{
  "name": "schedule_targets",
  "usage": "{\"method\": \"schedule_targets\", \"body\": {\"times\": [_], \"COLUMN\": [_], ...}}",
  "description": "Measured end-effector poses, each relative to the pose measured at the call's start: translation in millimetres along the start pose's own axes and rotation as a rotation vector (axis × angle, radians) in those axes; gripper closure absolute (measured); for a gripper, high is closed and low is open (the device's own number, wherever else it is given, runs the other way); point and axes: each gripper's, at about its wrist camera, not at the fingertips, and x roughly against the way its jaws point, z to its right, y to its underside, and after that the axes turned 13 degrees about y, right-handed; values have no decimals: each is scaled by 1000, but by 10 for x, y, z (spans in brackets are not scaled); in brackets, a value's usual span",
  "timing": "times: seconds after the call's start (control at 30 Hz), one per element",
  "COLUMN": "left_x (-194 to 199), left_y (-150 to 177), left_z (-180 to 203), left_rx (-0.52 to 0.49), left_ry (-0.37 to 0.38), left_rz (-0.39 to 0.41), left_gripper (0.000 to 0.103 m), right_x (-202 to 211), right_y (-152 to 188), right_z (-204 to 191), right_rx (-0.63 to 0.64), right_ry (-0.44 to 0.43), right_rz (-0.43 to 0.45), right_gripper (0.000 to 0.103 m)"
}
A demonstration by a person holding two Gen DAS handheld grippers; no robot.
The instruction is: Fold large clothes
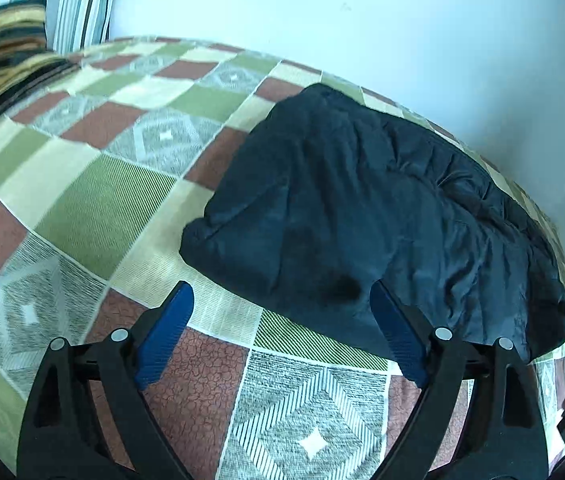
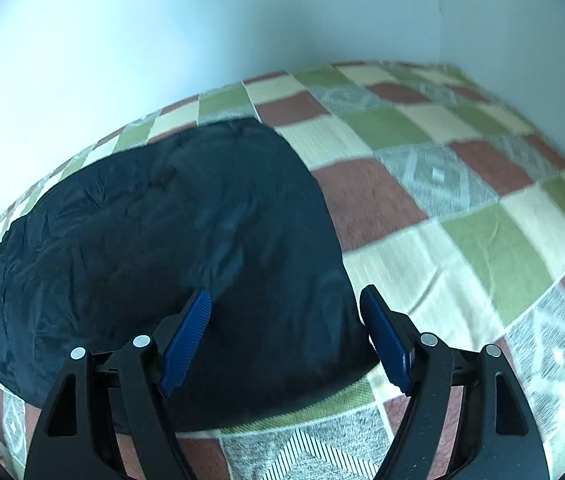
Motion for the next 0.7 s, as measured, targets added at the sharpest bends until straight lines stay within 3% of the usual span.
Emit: {"method": "schedule_targets", "body": {"times": [0.17, 0.27, 0.33, 0.37, 0.53, 0.7], "left_x": [-154, -258, -311, -327, -296, -208], "left_y": [-53, -86, -104, -112, -148, -176], "left_z": [-132, -131, -132, -130, -62, 22], "left_rx": [111, 153, 168, 174, 149, 117], "left_ry": [88, 93, 75, 64, 36, 24], "left_rz": [10, 18, 17, 21, 57, 86], "left_gripper": [13, 13, 33, 37, 81, 93], "right_x": [-138, -215, -229, -222, -169, -83], "right_y": [45, 45, 56, 62, 104, 111], "right_z": [91, 82, 57, 43, 11, -1], "right_rx": [-61, -81, -82, -79, -64, -76], "right_ry": [-46, -74, -87, -87, -100, -114], "right_rz": [-49, -76, -74, -72, -48, -31], "right_gripper": [22, 22, 27, 34, 67, 78]}}
